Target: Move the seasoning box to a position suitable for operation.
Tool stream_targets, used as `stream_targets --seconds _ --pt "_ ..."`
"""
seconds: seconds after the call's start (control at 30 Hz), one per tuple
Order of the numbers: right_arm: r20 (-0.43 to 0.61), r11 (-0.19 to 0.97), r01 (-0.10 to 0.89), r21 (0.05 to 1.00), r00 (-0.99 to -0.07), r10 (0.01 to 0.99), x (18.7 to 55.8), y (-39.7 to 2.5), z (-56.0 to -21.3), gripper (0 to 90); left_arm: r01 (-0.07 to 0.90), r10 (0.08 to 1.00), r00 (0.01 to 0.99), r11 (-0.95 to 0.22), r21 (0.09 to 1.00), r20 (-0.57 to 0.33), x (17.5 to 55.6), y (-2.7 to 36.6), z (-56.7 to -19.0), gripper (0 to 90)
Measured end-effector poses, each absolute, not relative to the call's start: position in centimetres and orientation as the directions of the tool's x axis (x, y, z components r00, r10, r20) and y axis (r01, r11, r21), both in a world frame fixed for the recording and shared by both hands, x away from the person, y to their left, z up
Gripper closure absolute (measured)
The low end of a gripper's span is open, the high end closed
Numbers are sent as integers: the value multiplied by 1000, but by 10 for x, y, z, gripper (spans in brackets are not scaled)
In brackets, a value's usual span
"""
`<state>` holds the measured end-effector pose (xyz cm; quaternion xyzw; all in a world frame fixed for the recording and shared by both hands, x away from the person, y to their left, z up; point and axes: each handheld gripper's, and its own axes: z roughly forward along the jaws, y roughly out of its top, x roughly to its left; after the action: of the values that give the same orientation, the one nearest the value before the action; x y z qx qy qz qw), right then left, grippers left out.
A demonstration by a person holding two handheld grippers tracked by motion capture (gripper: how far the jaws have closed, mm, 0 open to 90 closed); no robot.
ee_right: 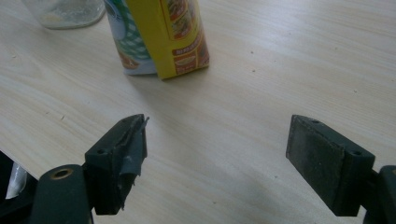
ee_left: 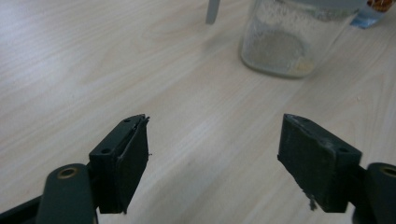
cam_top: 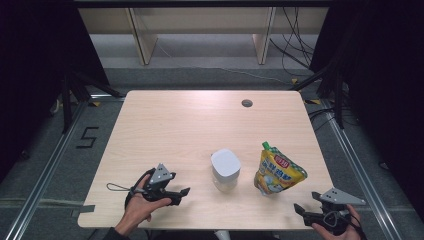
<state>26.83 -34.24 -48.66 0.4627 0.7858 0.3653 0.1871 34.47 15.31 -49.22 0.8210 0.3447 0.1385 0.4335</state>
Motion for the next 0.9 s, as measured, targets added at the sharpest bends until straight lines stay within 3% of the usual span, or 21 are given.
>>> stream_targets --seconds 0.07,0.1,0.33,0.53,0.9 --pt "50 301 596 744 -498 866 268 -343 -486 215 440 691 718 -358 824 -83 350 149 -491 265" --pt "74 264 606 750 -474 877 267 -340 -488 217 409 678 734 -400 820 -35 357 146 -487 279" --pt "44 288 594 751 -480 876 268 -343 -487 220 374 663 749 -413 831 -8 372 133 -485 323" --pt "48 284 597 750 -477 877 269 -343 -487 220 350 646 763 -401 847 -9 390 118 -486 463" --pt "66 262 616 743 -456 887 268 -344 -488 221 279 587 809 -419 864 24 415 91 -493 624"
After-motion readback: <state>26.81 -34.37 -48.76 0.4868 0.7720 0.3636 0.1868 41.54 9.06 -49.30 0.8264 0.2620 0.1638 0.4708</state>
